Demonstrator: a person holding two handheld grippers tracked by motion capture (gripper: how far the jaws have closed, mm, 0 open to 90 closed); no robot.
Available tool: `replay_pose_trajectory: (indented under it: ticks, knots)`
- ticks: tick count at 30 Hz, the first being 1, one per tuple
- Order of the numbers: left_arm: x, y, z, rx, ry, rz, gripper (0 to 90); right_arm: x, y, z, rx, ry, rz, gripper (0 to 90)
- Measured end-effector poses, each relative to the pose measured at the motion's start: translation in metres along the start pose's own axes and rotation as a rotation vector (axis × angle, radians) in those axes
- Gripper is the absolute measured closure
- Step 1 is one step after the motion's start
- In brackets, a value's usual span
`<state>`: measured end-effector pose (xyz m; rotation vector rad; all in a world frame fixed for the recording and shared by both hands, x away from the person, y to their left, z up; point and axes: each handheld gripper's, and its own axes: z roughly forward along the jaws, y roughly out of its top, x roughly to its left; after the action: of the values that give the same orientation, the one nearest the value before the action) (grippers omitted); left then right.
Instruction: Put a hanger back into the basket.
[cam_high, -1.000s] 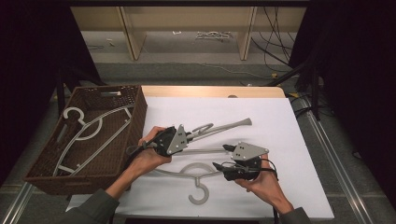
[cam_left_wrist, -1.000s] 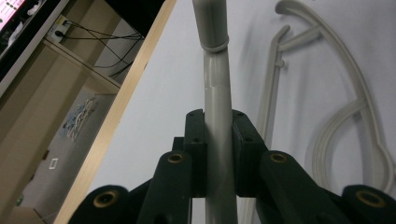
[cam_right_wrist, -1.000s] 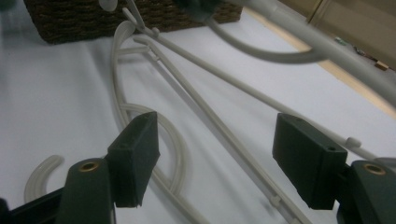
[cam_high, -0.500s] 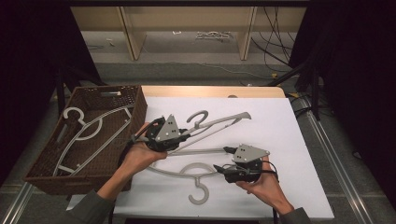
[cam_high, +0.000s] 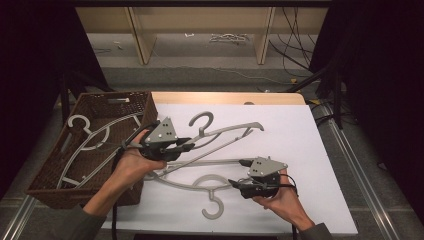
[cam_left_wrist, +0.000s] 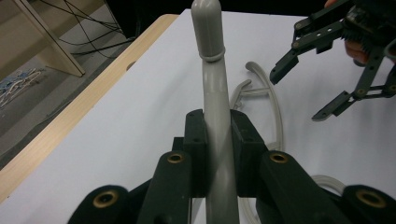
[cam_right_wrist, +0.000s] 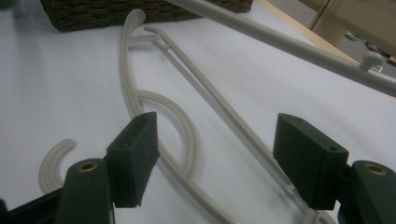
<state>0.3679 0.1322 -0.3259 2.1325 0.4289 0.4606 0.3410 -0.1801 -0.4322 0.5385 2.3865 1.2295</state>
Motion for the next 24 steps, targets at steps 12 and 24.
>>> replay_pose_trajectory:
  ticks: [12, 24]
  knots:
    - [0.012, 0.008, -0.045, -0.007, 0.014, -0.045, 79.1, 0.002, -0.002, -0.001, -0.009, -0.002, -0.006, 32.1]
    - [0.044, -0.005, -0.099, -0.012, 0.156, -0.073, 79.1, 0.002, -0.003, -0.001, 0.005, 0.0, -0.009, 32.1]
